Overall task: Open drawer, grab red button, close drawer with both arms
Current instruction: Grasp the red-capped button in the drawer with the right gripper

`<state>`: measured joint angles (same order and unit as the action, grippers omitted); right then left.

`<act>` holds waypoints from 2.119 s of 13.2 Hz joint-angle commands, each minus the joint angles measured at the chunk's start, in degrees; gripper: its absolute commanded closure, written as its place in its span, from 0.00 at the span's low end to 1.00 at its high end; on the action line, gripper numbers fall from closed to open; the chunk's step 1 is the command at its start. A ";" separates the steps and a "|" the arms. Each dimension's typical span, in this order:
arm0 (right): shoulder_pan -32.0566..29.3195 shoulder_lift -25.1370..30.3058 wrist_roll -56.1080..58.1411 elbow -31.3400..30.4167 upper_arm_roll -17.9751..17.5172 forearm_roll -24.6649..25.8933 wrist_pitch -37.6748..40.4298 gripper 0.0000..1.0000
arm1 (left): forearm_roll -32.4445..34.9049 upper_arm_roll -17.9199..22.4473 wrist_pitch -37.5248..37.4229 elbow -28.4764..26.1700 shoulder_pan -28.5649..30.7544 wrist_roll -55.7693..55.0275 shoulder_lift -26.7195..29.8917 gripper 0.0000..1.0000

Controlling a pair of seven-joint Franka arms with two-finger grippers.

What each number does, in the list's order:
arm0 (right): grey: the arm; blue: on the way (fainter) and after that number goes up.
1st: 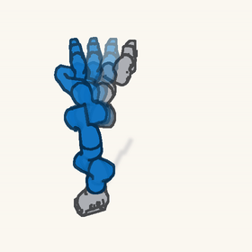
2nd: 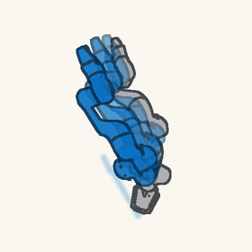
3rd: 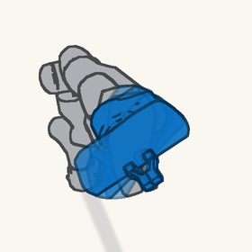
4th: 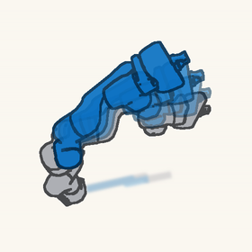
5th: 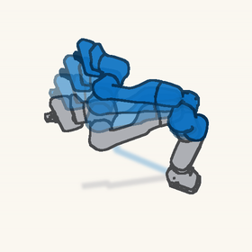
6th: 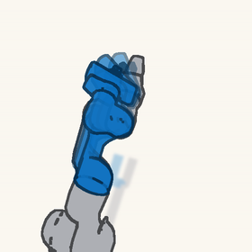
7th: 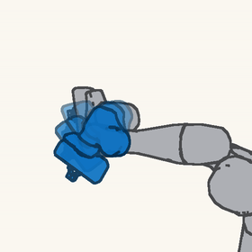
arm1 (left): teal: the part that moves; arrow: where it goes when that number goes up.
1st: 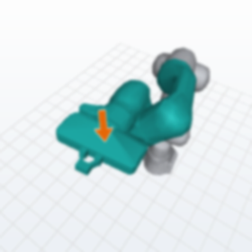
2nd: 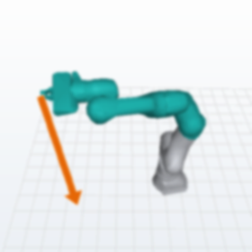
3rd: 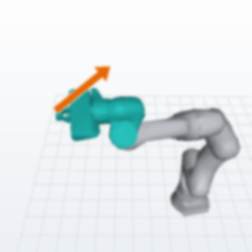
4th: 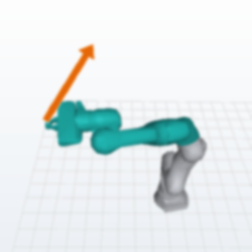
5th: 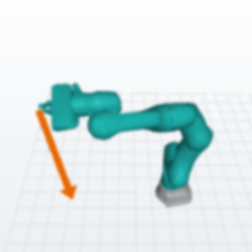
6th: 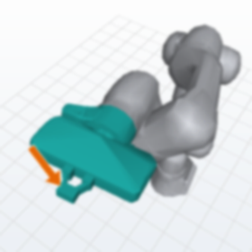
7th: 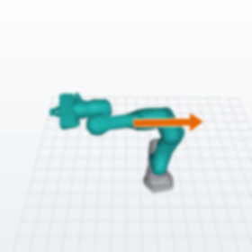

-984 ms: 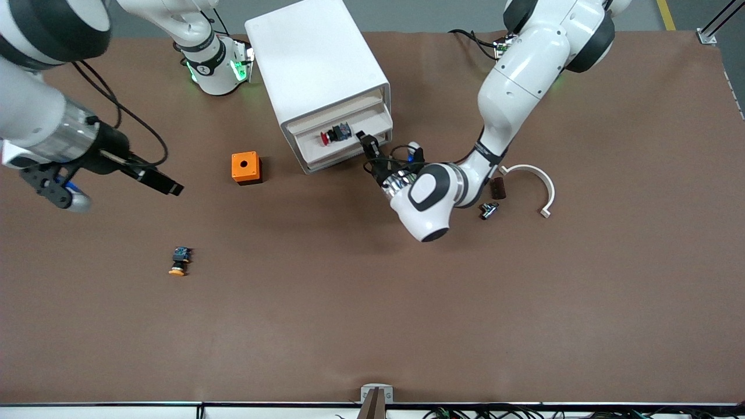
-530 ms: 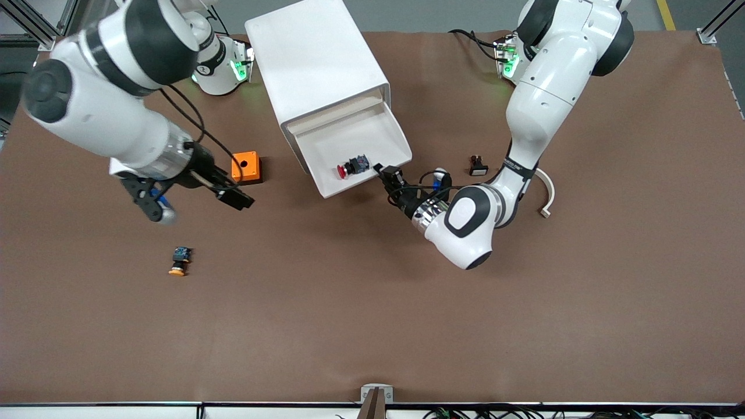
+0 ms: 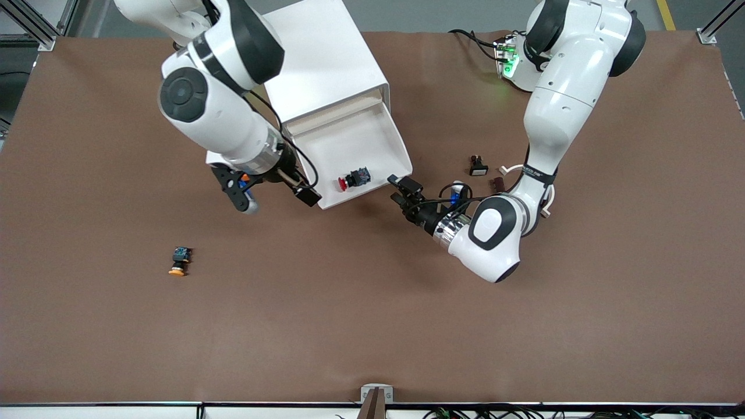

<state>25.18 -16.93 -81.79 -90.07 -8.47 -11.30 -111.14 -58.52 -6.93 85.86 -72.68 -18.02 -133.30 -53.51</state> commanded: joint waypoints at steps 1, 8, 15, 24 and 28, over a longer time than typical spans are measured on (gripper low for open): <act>-2.41 -0.91 -7.13 -3.08 -7.59 7.14 -4.33 0.00 | 1.55 0.07 -1.65 1.74 4.21 0.93 1.39 0.01; -2.77 -3.19 -20.40 -12.84 -14.73 19.55 -15.31 0.00 | 9.03 0.24 -6.84 2.89 17.31 16.92 4.82 0.01; -2.06 -7.15 -28.25 -13.12 -16.14 24.66 -19.11 0.12 | 29.40 -1.33 -7.28 2.89 14.69 30.01 12.37 0.01; -3.12 -6.80 -28.25 -12.85 -18.25 24.48 -18.67 0.71 | 39.52 -1.34 -3.51 2.89 12.22 62.67 20.99 0.00; -6.18 -6.62 -24.76 -8.57 -19.38 24.48 -15.09 0.97 | 42.85 -1.25 -0.01 1.75 9.26 71.07 20.39 0.00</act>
<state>22.79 -23.92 -108.32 -101.53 -25.22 11.67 -129.53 -18.82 -8.17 82.68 -69.44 -6.03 -64.23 -33.03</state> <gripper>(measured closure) 0.568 0.000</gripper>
